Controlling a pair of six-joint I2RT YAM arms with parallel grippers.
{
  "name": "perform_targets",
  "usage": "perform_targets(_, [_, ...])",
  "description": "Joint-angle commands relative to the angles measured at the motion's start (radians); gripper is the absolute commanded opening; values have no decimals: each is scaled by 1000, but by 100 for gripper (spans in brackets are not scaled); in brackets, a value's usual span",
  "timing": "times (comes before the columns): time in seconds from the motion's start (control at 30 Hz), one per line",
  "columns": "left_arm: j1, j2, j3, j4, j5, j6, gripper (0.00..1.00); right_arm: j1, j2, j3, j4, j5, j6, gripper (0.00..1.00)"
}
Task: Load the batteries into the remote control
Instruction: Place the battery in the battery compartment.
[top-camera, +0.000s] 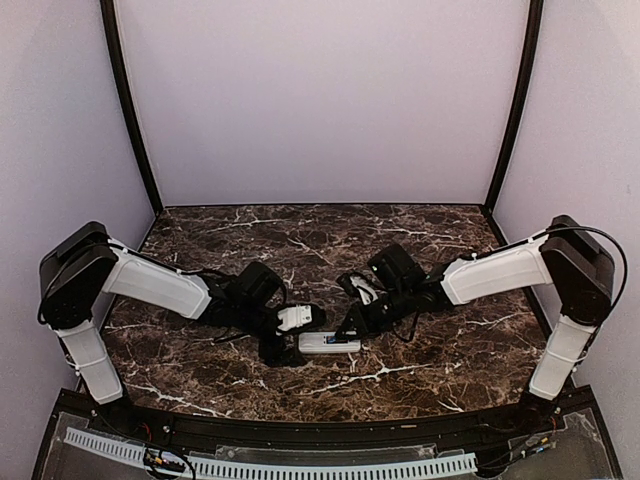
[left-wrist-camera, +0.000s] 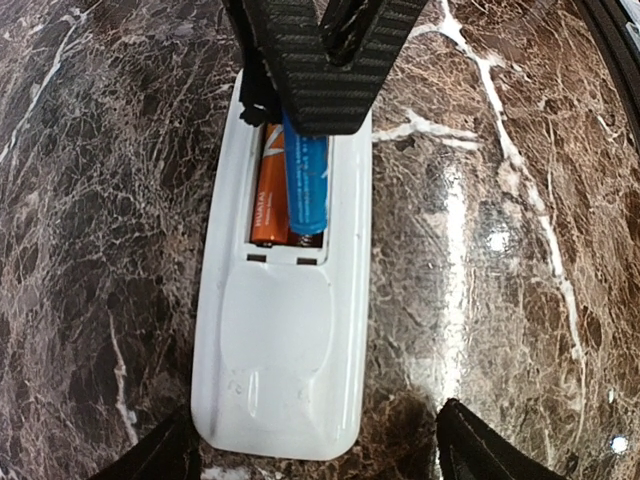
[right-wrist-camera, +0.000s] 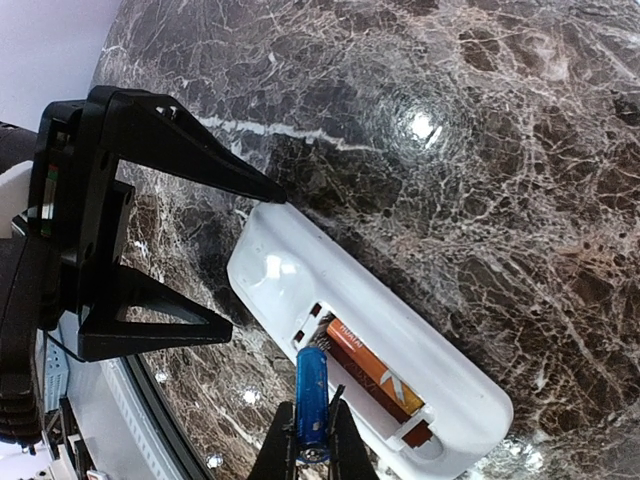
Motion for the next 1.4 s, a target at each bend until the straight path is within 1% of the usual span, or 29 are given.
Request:
perform_targets(0.0, [4,11,17,-1,32,-8,79,-10,6,-16,3,9,-22,0])
perform_targets(0.5, [3,28,26,-3,58,-20,72,-14,31,-9,0,28,-22,0])
perform_targets(0.77, [1,54,33,-5,59,-29,64,-15,47,-10,1,39,-19,0])
perform_targets(0.9, [0,60,33,-6,61,-32,60,-14,74,-10,30,17,-12,0])
perform_targets(1.2, [0,69,33,1,62,-38,55,-14,102,-2,31,-9,-14,0])
perform_targets(1.37, [-1,76,40,-7,60,-45,52,-14,90,8,-20,11,-26,15])
